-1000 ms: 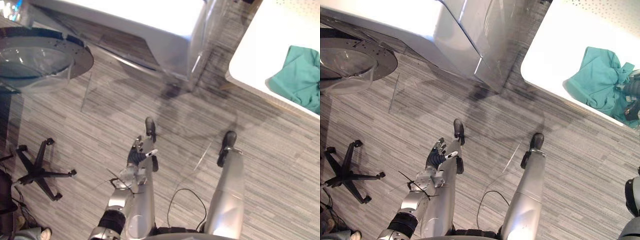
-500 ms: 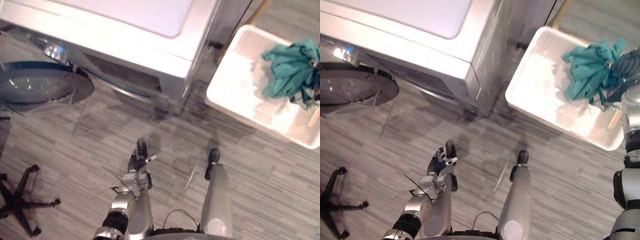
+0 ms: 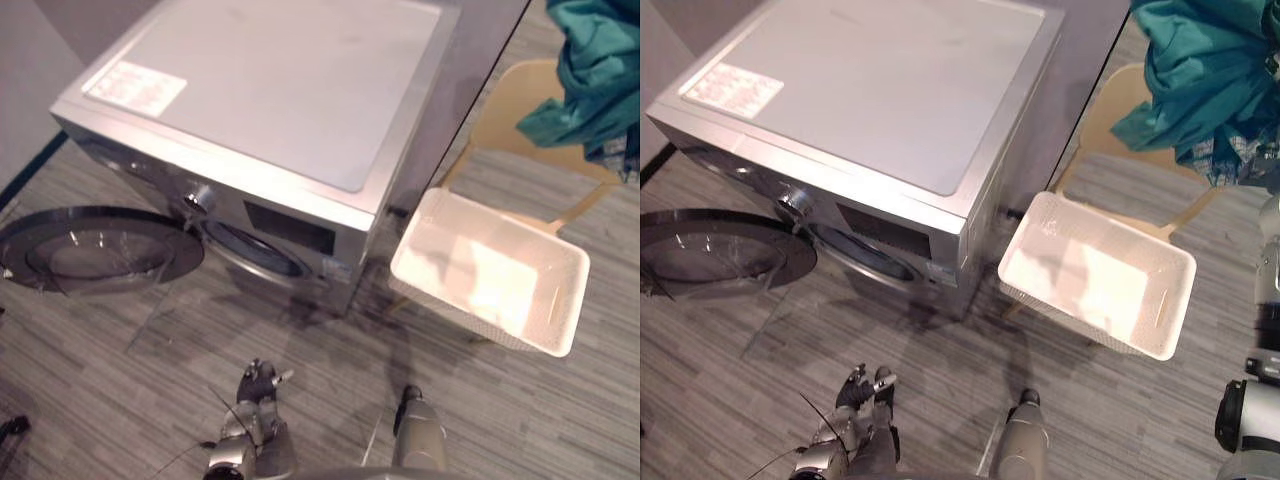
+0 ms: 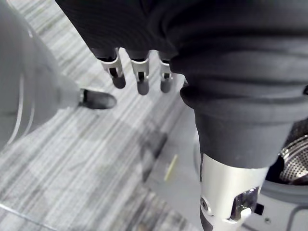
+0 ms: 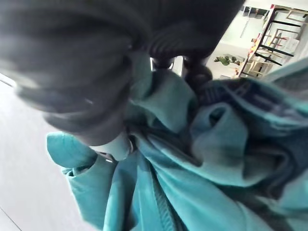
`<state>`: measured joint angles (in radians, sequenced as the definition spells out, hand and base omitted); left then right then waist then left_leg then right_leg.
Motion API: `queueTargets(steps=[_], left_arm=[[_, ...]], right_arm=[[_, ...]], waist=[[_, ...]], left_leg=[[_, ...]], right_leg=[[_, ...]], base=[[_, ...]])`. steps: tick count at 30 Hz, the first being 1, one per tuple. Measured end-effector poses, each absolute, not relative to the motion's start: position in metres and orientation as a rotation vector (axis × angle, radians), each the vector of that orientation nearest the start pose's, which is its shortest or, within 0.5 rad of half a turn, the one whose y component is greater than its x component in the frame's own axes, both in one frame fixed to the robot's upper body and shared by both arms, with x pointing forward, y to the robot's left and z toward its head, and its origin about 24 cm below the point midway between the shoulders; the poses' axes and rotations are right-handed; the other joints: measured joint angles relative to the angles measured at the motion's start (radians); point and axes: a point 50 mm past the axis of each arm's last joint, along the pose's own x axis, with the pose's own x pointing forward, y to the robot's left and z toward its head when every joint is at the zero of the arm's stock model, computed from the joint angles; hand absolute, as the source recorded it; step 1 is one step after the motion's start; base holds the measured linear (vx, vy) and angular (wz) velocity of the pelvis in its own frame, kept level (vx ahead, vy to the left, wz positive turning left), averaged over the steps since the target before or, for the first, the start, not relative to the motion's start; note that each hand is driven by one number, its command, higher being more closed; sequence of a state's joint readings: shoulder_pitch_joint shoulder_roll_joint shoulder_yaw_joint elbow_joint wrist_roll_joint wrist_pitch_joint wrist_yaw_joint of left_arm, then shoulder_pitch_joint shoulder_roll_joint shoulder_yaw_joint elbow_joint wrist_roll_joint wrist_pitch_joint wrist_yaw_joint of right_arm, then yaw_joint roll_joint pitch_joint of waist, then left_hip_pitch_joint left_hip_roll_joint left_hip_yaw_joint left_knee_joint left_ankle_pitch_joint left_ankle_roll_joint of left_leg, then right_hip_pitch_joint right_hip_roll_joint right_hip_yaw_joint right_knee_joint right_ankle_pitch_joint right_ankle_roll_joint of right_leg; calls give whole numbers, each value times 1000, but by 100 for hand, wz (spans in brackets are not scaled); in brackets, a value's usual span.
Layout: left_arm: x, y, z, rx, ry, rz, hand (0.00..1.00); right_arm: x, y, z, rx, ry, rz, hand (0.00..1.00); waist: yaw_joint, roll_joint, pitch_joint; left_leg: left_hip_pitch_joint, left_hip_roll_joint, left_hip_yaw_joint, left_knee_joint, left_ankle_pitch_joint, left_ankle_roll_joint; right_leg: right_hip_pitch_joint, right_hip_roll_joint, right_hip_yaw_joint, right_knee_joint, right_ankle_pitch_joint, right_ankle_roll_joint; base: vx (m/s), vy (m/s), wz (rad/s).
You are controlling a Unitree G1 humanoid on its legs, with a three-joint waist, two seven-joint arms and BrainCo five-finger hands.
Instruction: Pick up the laundry basket with both hands and put the clothes into the washing machine.
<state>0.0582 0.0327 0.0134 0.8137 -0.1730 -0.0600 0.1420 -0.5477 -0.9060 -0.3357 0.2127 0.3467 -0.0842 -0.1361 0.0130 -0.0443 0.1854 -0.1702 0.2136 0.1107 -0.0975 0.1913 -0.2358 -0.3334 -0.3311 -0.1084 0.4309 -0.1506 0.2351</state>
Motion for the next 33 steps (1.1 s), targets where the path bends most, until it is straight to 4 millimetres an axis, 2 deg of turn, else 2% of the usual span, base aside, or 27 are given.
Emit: queueTargets(steps=[2, 7, 11, 13, 15, 16, 18, 20, 25, 27, 31, 33], left_arm=[[148, 173, -135, -68, 847, 242, 0], [133, 184, -139, -61, 884, 282, 0], [135, 187, -134, -71, 851, 292, 0], [147, 189, -119, -104, 753, 304, 0], [175, 191, -86, -153, 557, 306, 0], [182, 191, -76, -168, 501, 304, 0], [204, 192, -31, -224, 274, 292, 0], [216, 192, 7, -240, 93, 282, 0], [228, 185, 72, -227, -205, 249, 0], [232, 180, 92, -216, -296, 227, 0], [246, 154, 143, -186, -525, 68, 0], [251, 140, 158, -193, -590, -7, 0]], right_arm=[[270, -356, 291, -351, -669, -520, 100], [264, -365, 269, -260, -656, -587, 100], [256, -362, 260, -214, -679, -603, 100], [252, -354, 258, -208, -705, -582, 100], [248, -344, 251, -204, -724, -551, 100], [248, -341, 250, -199, -728, -543, 100], [247, -330, 243, -162, -745, -508, 100], [248, -317, 239, -145, -754, -462, 100], [253, -283, 235, -134, -775, -334, 100], [255, -271, 234, -138, -779, -285, 100], [264, -249, 233, -118, -779, -183, 100], [268, -240, 234, -116, -779, -144, 100]], waist=[[-2, 0, -22], [-28, -4, -99], [-28, -6, -142], [-27, -5, -159], [-27, -6, -182], [-27, -6, -190], [-26, -2, -209], [-25, 5, -219], [-25, 30, -243], [-23, 37, -255], [-14, 42, -261], [-15, 44, -267]], left_leg=[[15, 0, -4, -5, -7, 3], [39, 4, -25, -6, -23, 7], [60, 5, -30, -6, -37, 9], [65, 9, -35, -6, -40, 8], [64, 11, -49, -3, -40, 8], [64, 11, -49, -1, -40, 8], [66, 10, -54, 1, -40, 9], [75, 10, -54, 1, -39, 9], [93, 13, -51, 0, -40, 9], [98, 14, -47, 0, -43, 12], [108, 14, -35, 0, -43, 12], [110, 14, -33, 0, -42, 12]], right_leg=[[28, 4, -2, -32, 12, 4], [115, 17, -27, -151, 64, 14], [174, 27, -35, -235, 104, 19], [196, 33, -44, -265, 116, 20], [208, 37, -61, -281, 118, 19], [209, 37, -62, -283, 118, 19], [225, 38, -69, -293, 124, 18], [235, 38, -70, -301, 129, 17], [261, 44, -72, -323, 134, 16], [266, 47, -69, -330, 136, 13], [267, 48, -53, -331, 138, 11], [267, 48, -51, -331, 143, 11]], base=[[30, 19, -5], [49, 30, 0], [51, 28, -4], [45, 18, 5], [7, 10, 14], [3, 10, 6], [28, 6, 5], [0, 0, 0], [0, 0, 0], [0, 0, 0], [-25, 8, -7], [-13, 5, -7]])
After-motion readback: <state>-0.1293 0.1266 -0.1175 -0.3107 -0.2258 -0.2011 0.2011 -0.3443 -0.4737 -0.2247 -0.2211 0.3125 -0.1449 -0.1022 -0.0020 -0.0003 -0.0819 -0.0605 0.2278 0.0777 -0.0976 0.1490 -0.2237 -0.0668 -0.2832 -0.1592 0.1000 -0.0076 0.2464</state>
